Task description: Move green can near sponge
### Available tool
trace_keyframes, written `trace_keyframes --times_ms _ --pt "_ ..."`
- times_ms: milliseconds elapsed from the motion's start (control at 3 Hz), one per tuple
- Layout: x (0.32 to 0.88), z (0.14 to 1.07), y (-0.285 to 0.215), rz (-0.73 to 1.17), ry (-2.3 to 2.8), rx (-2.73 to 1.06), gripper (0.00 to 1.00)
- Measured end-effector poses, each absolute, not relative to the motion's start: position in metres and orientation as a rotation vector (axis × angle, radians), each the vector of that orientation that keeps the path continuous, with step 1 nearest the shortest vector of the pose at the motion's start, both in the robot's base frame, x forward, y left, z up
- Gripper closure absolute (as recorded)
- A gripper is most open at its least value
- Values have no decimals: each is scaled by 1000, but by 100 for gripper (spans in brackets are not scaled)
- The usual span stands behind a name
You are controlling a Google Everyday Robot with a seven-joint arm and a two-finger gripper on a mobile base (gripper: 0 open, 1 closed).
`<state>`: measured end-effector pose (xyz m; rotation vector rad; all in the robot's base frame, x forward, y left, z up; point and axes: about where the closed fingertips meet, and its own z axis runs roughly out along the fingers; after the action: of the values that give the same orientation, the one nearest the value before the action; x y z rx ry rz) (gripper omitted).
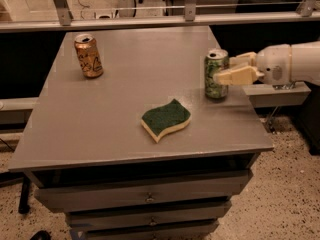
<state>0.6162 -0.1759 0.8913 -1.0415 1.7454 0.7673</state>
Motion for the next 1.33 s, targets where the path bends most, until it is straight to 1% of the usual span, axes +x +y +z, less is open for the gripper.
trace_keyframes --times_ms 333,667,1000,1333 --pt "583 886 -201 786 1769 -1026 100" --pt "561 885 -204 835 1762 -1011 100" --pt "545 886 -192 906 1735 -997 100" --pt "535 889 -170 981 1689 -984 100"
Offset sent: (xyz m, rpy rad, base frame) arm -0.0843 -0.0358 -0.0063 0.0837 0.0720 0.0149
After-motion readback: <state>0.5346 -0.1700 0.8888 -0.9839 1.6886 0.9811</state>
